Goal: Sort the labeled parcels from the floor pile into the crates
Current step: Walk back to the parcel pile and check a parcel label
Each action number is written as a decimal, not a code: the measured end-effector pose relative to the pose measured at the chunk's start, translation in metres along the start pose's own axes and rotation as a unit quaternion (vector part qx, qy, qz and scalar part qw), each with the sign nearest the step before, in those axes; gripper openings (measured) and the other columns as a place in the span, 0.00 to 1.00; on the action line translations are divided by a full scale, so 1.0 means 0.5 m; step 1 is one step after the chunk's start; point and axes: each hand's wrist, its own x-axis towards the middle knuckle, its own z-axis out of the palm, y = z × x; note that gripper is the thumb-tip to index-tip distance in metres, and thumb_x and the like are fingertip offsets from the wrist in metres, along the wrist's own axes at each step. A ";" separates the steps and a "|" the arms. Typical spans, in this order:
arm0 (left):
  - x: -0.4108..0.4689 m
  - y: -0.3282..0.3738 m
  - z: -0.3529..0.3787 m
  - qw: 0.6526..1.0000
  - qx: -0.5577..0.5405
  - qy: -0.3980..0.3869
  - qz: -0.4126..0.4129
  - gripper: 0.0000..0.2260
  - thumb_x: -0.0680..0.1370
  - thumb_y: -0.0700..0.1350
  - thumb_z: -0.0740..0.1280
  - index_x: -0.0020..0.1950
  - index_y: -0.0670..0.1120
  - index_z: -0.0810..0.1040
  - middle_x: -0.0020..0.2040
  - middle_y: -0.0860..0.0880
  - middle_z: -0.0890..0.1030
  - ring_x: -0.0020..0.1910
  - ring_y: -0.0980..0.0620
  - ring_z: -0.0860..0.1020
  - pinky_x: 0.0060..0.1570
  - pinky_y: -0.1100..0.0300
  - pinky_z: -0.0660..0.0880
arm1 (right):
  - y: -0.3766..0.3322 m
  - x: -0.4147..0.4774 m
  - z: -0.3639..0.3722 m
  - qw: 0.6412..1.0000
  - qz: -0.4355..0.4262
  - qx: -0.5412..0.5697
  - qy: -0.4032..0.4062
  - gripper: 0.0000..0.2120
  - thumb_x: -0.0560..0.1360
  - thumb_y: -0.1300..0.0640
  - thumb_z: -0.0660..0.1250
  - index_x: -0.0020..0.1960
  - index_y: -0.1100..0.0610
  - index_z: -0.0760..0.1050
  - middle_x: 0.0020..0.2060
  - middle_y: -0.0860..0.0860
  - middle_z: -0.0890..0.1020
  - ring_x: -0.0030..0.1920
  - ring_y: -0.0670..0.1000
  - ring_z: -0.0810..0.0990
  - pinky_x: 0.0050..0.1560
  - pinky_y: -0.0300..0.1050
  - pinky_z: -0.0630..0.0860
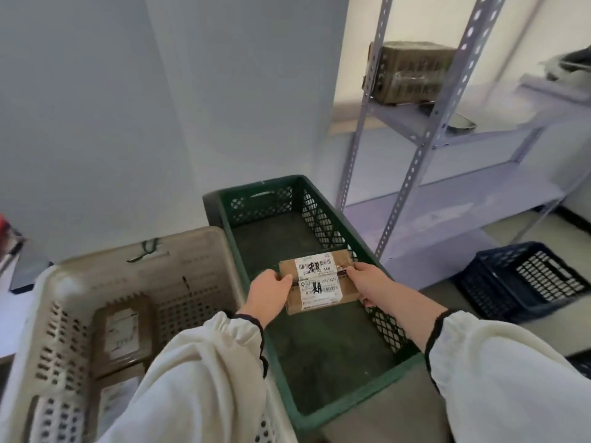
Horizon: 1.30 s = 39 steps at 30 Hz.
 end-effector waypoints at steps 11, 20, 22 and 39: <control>0.153 -0.088 0.242 0.982 -0.057 0.000 -0.177 0.09 0.80 0.50 0.62 0.51 0.45 0.75 0.49 0.47 0.80 0.47 0.50 0.79 0.49 0.55 0.78 | 0.132 0.279 0.070 0.987 0.090 -0.009 -0.131 0.18 0.82 0.53 0.53 0.69 0.56 0.68 0.62 0.54 0.76 0.62 0.54 0.75 0.63 0.50 0.71; 0.198 -0.148 0.297 0.980 -0.049 0.023 -0.193 0.14 0.80 0.52 0.60 0.59 0.43 0.75 0.53 0.46 0.81 0.48 0.49 0.79 0.47 0.54 0.77 | 0.167 0.378 0.115 0.979 0.082 -0.045 -0.181 0.18 0.82 0.50 0.54 0.69 0.55 0.69 0.61 0.54 0.77 0.56 0.53 0.76 0.53 0.45 0.73; 0.196 -0.149 0.298 0.980 -0.048 0.026 -0.193 0.15 0.80 0.53 0.59 0.60 0.44 0.74 0.53 0.47 0.80 0.49 0.49 0.79 0.49 0.53 0.77 | 0.172 0.385 0.115 0.978 0.079 -0.049 -0.188 0.19 0.81 0.50 0.55 0.69 0.55 0.68 0.62 0.54 0.77 0.58 0.54 0.76 0.55 0.46 0.74; 0.091 -0.106 0.321 0.941 0.108 0.094 -0.308 0.24 0.82 0.57 0.44 0.52 0.46 0.77 0.51 0.46 0.79 0.47 0.48 0.78 0.48 0.55 0.76 | 0.119 0.410 0.165 0.987 0.006 -0.099 -0.125 0.07 0.79 0.55 0.60 0.52 0.56 0.75 0.49 0.54 0.80 0.49 0.52 0.79 0.52 0.46 0.77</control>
